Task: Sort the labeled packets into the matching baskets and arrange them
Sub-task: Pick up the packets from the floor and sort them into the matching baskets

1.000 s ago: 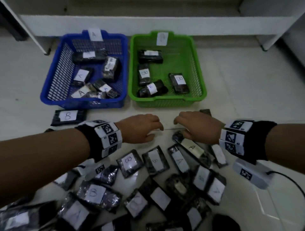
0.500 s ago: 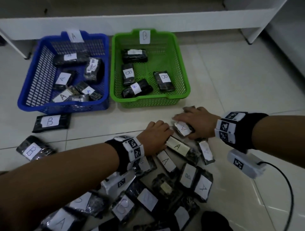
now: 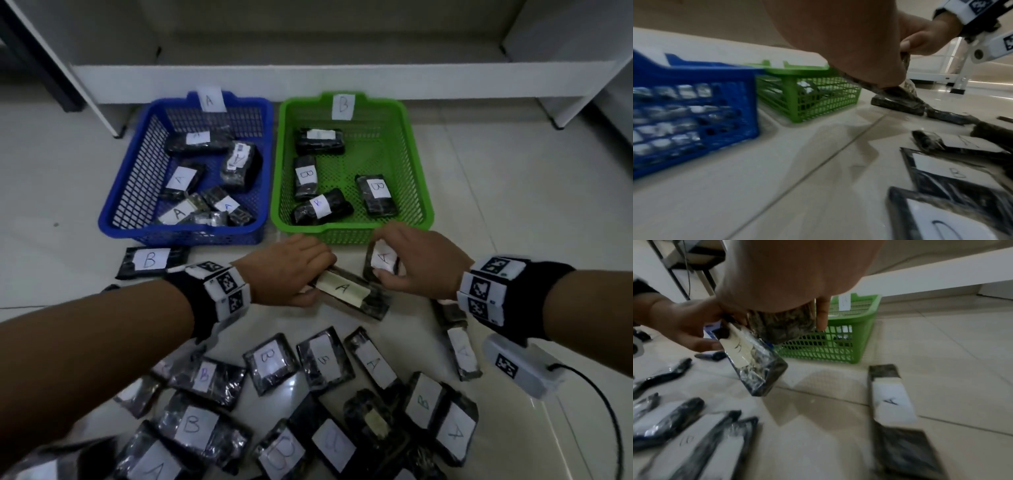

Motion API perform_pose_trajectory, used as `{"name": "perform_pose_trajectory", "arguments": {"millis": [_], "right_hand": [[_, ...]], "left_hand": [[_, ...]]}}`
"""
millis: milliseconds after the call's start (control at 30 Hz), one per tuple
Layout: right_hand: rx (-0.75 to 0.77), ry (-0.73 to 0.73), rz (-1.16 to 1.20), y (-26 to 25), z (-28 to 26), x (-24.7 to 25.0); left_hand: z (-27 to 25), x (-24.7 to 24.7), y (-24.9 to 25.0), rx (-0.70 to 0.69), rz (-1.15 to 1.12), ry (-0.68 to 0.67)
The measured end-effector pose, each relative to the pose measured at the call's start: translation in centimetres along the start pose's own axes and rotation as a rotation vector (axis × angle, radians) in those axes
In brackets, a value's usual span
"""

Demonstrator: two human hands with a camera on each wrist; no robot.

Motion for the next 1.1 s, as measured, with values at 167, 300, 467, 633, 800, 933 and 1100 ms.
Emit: {"name": "perform_pose_trajectory", "arguments": {"millis": [167,300,467,633,800,933,1100], "right_hand": [[0.029,0.257,0.051,-2.2,6.8,4.0],[-0.056,0.452,0.125,-3.3,12.9,6.8],[-0.240,0.654,0.375,-3.5,19.7,9.0],[-0.341,0.493,0.303,-5.1,23.6,5.4],[-0.161,0.119,-0.073,-7.9,25.0,0.3],[-0.113,0.036,-0.114,-8.2,25.2,-1.1],[-0.088,0.061,-0.179,-8.9,25.8,-1.3]], "left_hand": [[-4.6,6.6,-5.1,0.148,0.050,0.169],[-8.2,11.2,-9.3,0.276,0.087,0.296],[-13.3,14.8,-15.9,0.526,0.146,0.399],[-18.5,13.8,-23.0,1.011,0.050,0.451],[-18.2,9.3,-26.4,1.156,-0.303,0.486],[-16.6,6.9,-27.4,1.193,-0.320,0.445],[-15.0,5.8,-26.8,1.105,-0.434,0.523]]}}
Point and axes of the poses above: each hand's wrist, its own z-axis towards the middle knuckle, its own x-axis out of the back of the hand, y = z × x, the point moved 8 cm from there along z, towards the middle knuckle, and after that the axes turned 14 degrees about -z, right-handed, at the moved point
